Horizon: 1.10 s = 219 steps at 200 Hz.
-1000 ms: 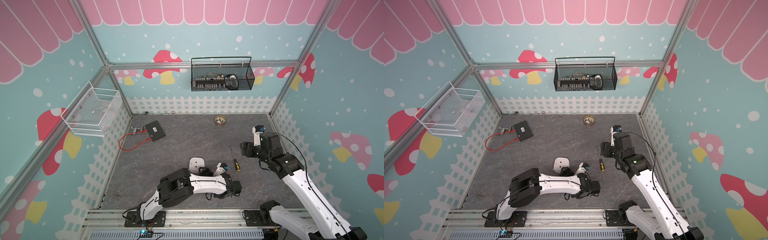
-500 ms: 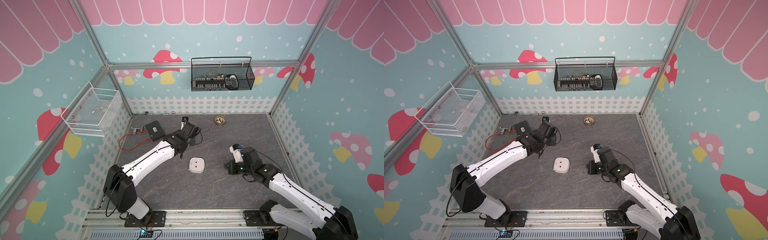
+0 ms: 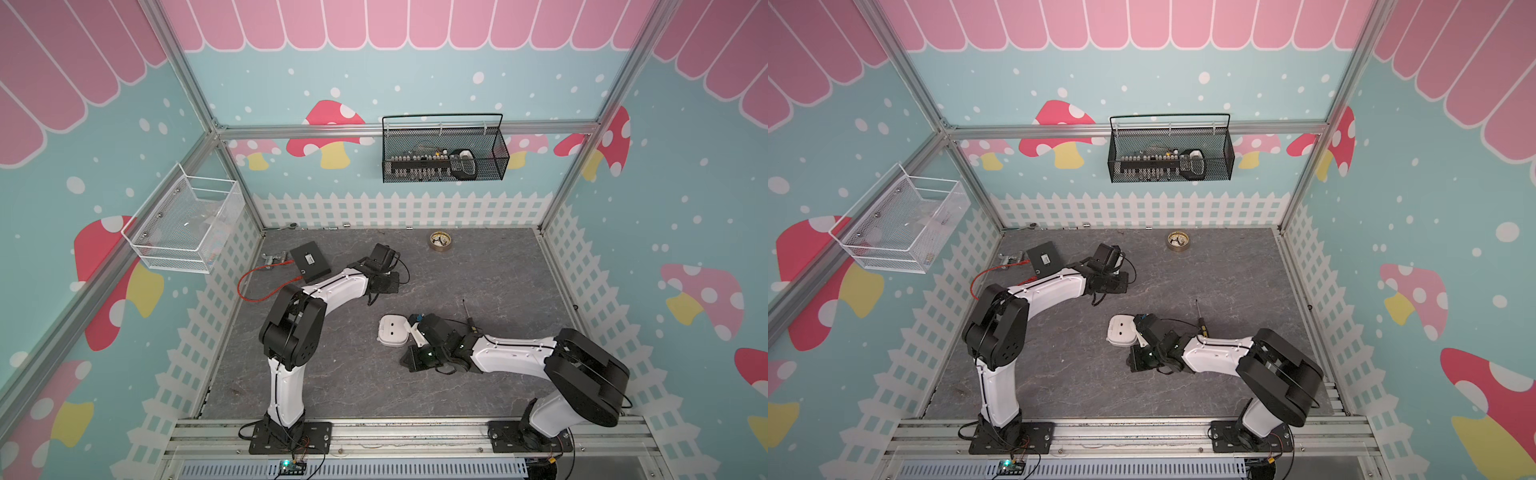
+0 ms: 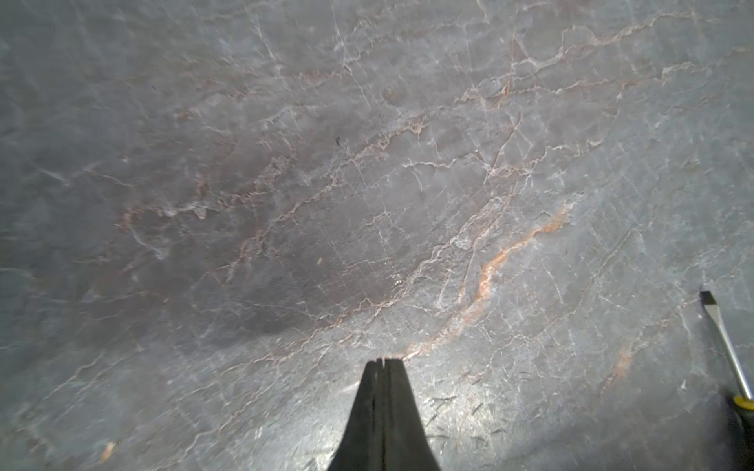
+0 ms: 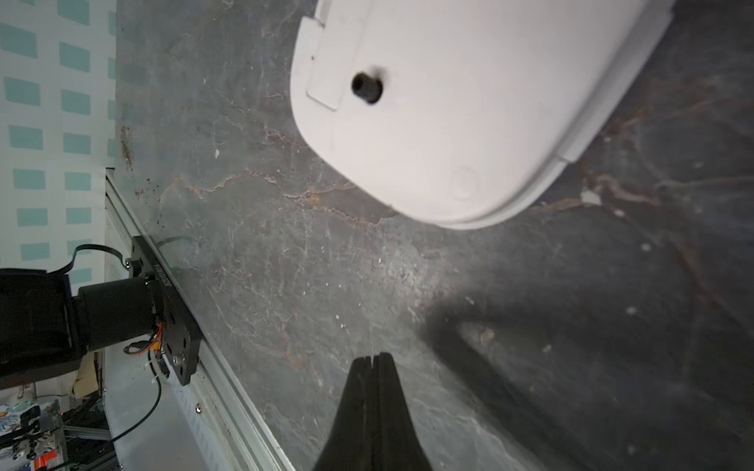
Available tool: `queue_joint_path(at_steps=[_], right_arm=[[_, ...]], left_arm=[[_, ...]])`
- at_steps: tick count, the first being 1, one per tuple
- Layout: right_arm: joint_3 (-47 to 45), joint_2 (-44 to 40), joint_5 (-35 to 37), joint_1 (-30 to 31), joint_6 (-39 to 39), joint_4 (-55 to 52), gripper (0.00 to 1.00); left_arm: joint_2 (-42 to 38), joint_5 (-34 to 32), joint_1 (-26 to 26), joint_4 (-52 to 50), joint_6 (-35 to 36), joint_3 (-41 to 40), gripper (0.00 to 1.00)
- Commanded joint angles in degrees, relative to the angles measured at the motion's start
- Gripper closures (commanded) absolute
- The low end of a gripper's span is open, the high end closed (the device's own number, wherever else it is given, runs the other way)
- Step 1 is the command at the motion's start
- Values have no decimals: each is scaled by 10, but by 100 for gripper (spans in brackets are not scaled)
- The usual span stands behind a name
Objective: Remove the battery from the alarm
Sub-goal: Adjust the alarm at the center of the board.
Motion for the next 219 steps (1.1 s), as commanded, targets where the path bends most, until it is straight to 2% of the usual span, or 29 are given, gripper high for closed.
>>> queue_joint_path(at_steps=[1,28,52,95,141,155,188,219], right_arm=[[44,48,10,2,10,50,100],[67,71,39,-1,11,46,100],[70,75,58,-9,11,34,100],[60,46,91,-24,-1,-5,100],[42,-4,113,-57,-26,-49,100],[39,-27,113,-58,-32,-70,100],[6,-88,125,-59,-29,-104,100],[18,-67,139,-69,-39,-118,100]], left_arm=[[0,64,4,41,-4,-37,100],[-14,99,4,65,-21,-90,100],[-43,119,1,101,-43,-170,100],[-112,105,0,123,-62,-276,100],[-193,102,-20,123,-76,-345,100],[-217,77,-23,121,-90,-365,100],[-254,16,-7,113,-104,-342,100],[-190,-15,13,112,-103,-248,100]])
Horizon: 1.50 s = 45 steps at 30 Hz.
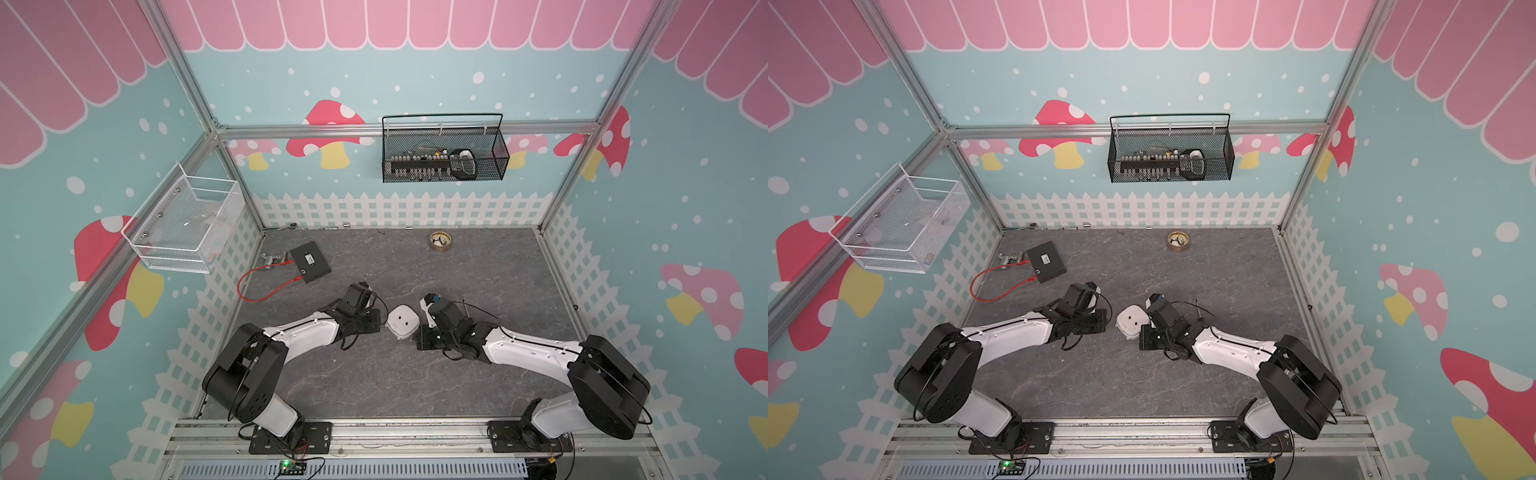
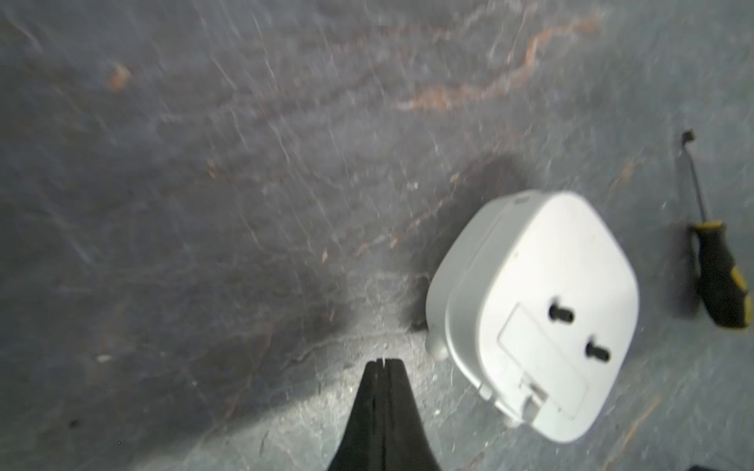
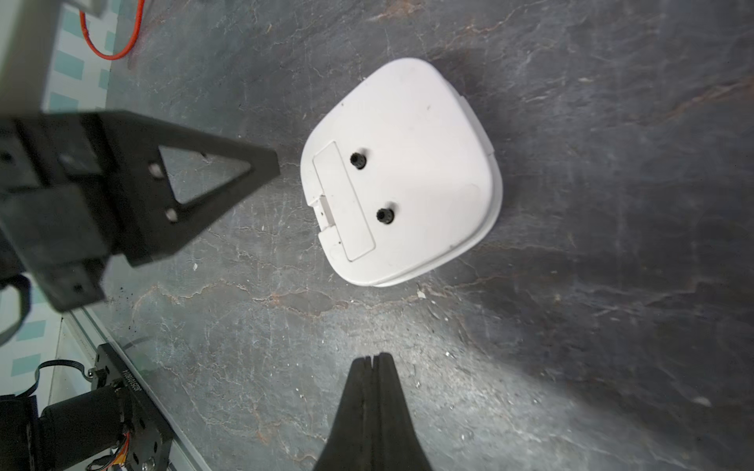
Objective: Remove the battery from the alarm
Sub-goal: Adjust the alarm at the center of the board.
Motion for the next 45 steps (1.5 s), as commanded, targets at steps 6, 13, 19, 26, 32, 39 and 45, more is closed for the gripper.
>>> queue_joint_path(at_steps=[6,13,19,26,32,39,45], right_arm=[[22,58,28,-20,-26,-31,100],[60,104,32,-40,-40,-30,92],[86,150,20,-43,-46,-17,89],[109,175,21,-56,-61,-14,89],[134,179,29,-66,-89,-34,89],[174,203,15,-67,-124,-52,89],[207,218,2,-67,-141,-58,88]], left_arm=[[143,-23,21,17,-4,169,100],[195,30,21,40,-11,168,100],[171,60,9,79,-22,109,100],[123,68,-28,88,-26,64,100],[71,47,-76,69,-29,20,100],[31,22,-137,67,-69,-44,100],[17,13,-170,72,-103,-68,100]])
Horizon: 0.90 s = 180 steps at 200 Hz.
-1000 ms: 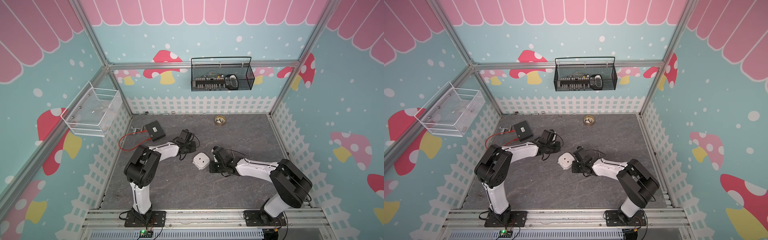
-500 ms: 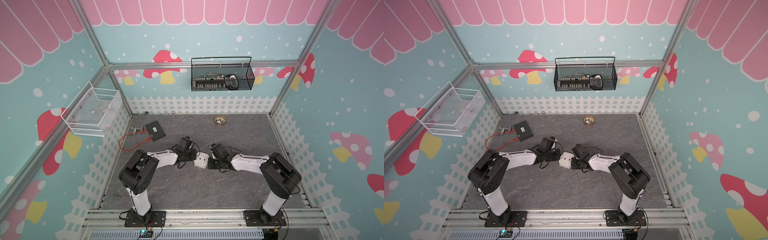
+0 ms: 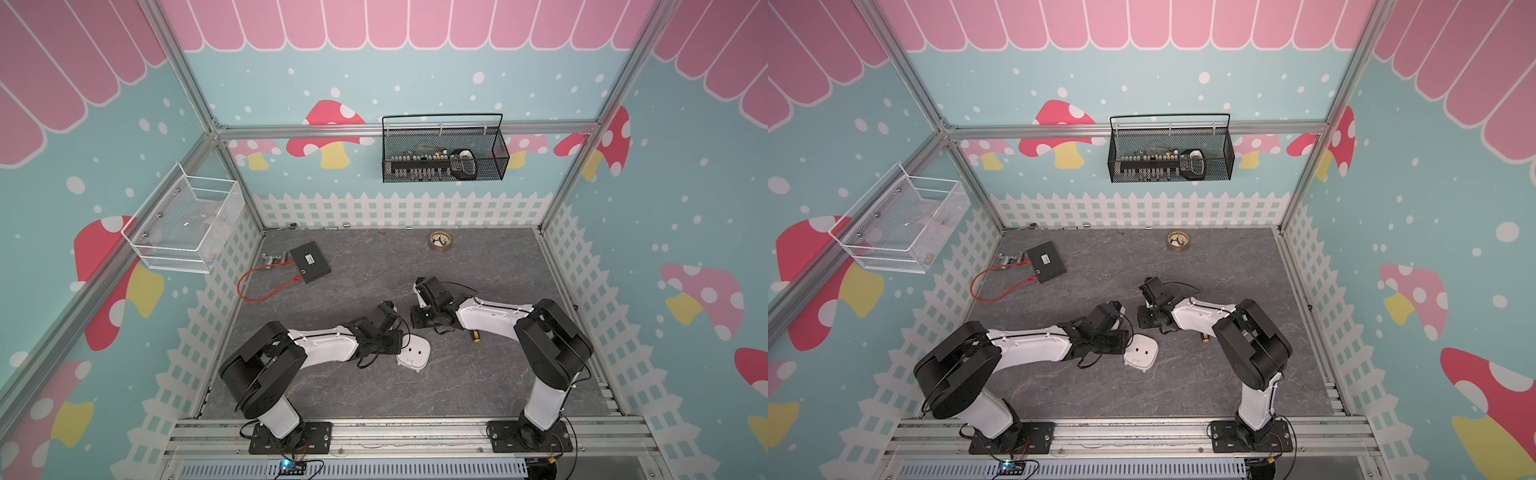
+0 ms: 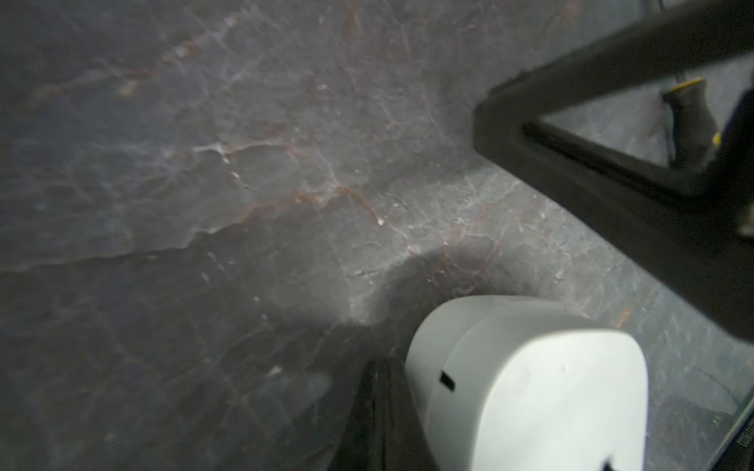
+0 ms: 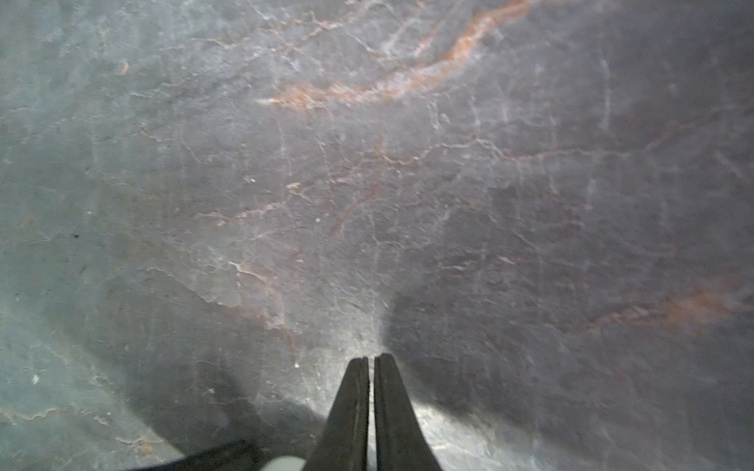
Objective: Remove the battery from the alarm
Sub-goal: Adjust the alarm at the center of the board.
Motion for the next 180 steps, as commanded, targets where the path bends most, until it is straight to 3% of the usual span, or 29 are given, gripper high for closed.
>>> queue_joint_path(at_steps=[1,33,68,98,141,180], right_arm=[[33,13,-7,2,-25,-13,86],[17,-65,54,-2,-19,-73,80],[-126,-245,62,7,35,-123,79],[-244,-370,27,56,124,-153,85],[-295,-346,-2,150,203,-113,86],[-280,-299,9,161,198,-82,85]], left_arm=[[-17,-5,-17,4,-38,-16,100],[-39,-41,-16,-7,-49,-25,100],[-27,-38,-6,-9,-35,-11,100],[-8,-34,-6,-9,-28,7,100],[7,-28,-6,-5,-24,23,100],[5,-14,-8,-3,-29,22,100]])
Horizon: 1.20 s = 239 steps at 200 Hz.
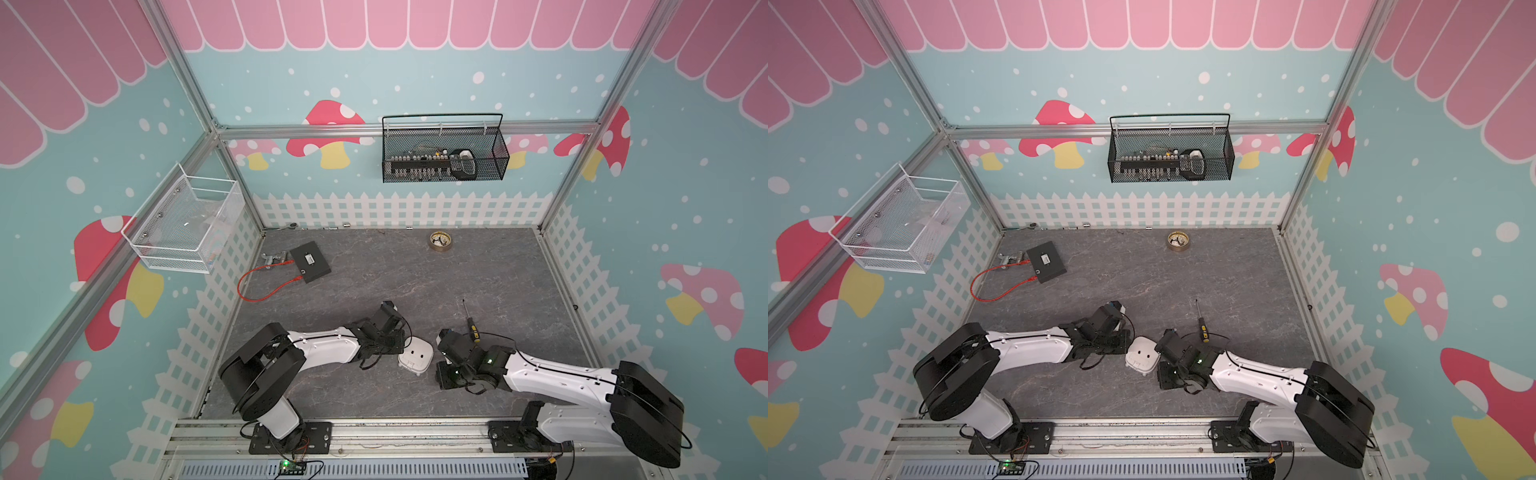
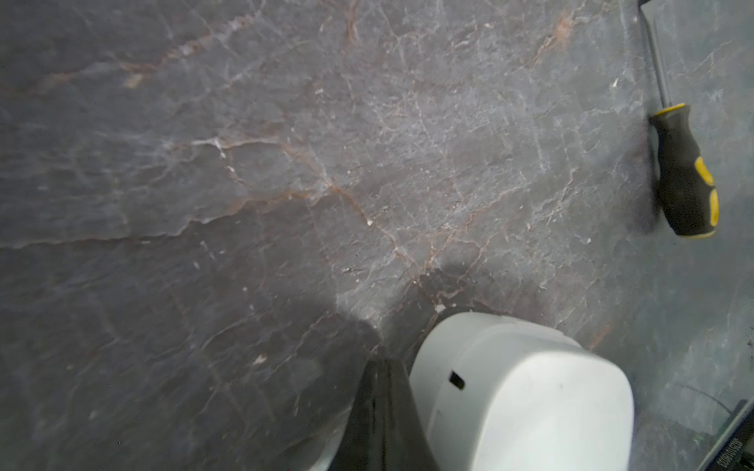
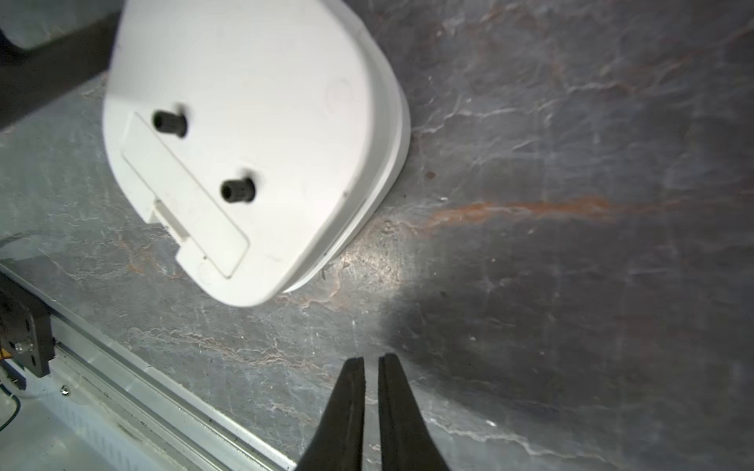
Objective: Remove the battery from the alarm
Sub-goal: Adjust the alarm at the center of the board.
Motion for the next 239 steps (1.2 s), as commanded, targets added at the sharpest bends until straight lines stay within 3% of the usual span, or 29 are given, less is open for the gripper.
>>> queue_joint_path(at_steps=[1,51,122,137,159,176,194,239], right_arm=[[15,26,9,4,15,28,85],[87,133,28,1,-29,49,85],[179,206,56,-28,-110,8,84],[176,191,53,-28,-109,-5,79],[138,119,49,-29,-85,-25,55],[107,51,53,-30,-58,-45,40],[80,2,50,-39,-29,-43,30],[-12,-62,-3,-95,61,94,26]], left_arm=[[6,10,-1,2,4,9,100],[-14,12,-12,8,-17,-18,100],[-24,9,-37,14,-39,-38,100],[-35,0,-38,12,-45,-48,100],[-68,-34,-30,-12,-41,-45,100],[-88,-49,-8,-40,-17,-16,85],[-88,-49,31,-47,16,25,70],[7,48,91,-19,95,159,55]])
